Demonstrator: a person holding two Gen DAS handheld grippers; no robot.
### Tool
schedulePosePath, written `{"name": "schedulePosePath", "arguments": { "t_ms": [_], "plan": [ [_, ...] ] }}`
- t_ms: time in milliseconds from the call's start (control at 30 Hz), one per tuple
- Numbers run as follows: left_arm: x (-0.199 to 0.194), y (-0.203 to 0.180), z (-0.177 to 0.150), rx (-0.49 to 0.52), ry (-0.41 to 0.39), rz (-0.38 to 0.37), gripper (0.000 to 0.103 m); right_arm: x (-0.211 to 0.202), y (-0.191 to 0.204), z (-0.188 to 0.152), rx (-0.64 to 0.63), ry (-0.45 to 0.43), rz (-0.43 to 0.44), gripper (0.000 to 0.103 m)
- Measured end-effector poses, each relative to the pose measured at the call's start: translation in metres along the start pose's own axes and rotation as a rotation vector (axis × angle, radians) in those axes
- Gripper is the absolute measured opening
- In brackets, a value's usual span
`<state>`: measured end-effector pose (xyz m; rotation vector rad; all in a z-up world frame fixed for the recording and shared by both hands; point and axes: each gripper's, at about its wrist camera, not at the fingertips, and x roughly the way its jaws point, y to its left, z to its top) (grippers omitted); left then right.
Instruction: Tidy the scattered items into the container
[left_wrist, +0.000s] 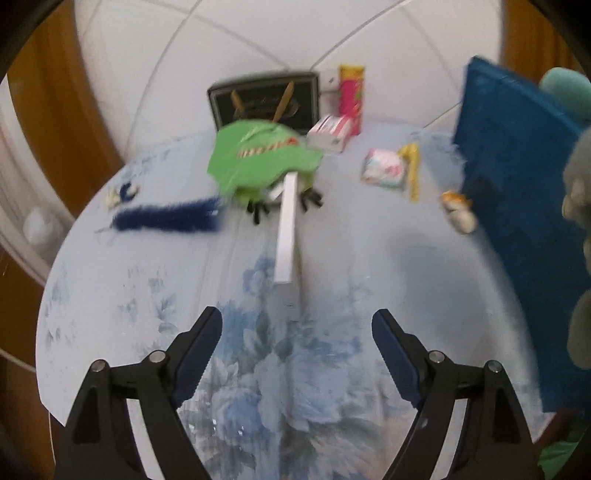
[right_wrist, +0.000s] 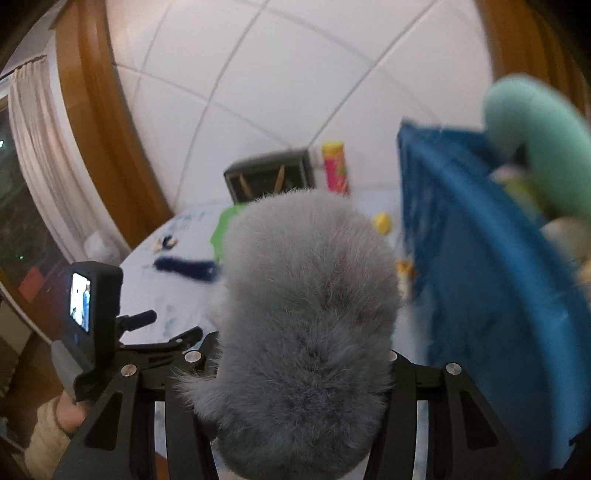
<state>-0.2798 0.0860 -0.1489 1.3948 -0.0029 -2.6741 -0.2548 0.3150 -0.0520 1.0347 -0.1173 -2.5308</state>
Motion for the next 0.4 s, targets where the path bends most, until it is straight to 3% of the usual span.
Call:
{"name": "schedulePosePath", "arguments": {
  "t_ms": [333,367,400],
  "plan": [
    [0.102,-0.013,0.040,0.038,0.018,0.006,0.080,0.114,-0.019,-0.005,0.031,0.116,0.004,0.050],
    [0.117,-0.016,0.043,0.044,0.025,-0.001,0.074,0.124,-0.021,-0.005,0.033,0.122,-0.001,0.050],
    [0.131,-0.017,0.046,0.047,0.034,-0.013,0.046,0.135,-0.024,-0.005,0.036,0.129,-0.006,0.050]
  ]
}}
